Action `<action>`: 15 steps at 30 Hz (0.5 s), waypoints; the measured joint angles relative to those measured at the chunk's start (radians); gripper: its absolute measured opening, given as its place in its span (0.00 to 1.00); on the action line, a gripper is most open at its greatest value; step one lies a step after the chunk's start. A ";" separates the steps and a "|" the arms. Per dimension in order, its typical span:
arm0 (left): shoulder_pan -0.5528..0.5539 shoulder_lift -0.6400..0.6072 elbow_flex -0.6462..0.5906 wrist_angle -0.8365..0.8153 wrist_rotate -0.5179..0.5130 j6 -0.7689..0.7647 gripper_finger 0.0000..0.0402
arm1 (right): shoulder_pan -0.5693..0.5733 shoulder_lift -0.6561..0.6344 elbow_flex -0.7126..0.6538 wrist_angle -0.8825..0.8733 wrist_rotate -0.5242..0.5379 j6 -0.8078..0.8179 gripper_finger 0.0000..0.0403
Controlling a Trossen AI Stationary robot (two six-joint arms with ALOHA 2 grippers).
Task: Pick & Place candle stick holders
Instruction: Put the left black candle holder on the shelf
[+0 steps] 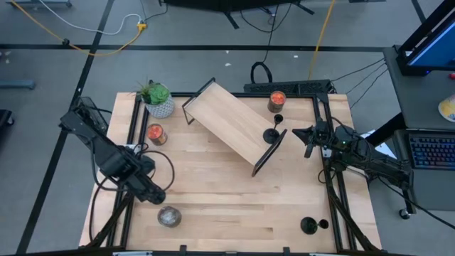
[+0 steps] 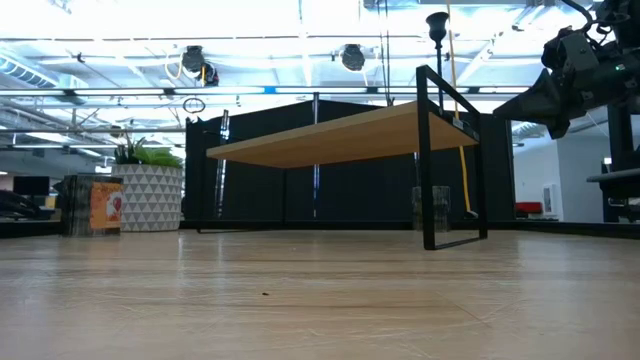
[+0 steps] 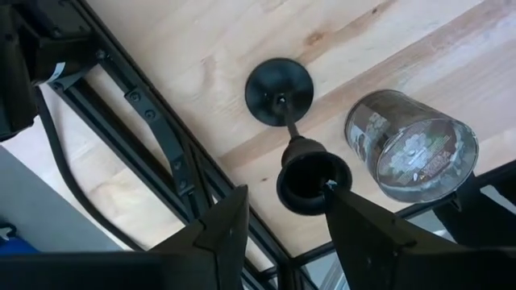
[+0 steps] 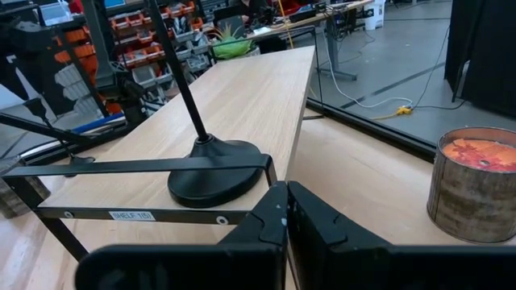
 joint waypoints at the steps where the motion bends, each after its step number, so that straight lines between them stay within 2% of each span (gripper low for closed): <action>1: 0.000 0.001 0.000 0.001 0.000 0.005 0.40 | 0.000 0.000 0.000 0.000 0.000 0.000 0.00; 15: 0.000 0.017 0.000 -0.009 -0.052 0.015 0.38 | 0.000 0.000 0.000 0.000 0.000 0.000 0.00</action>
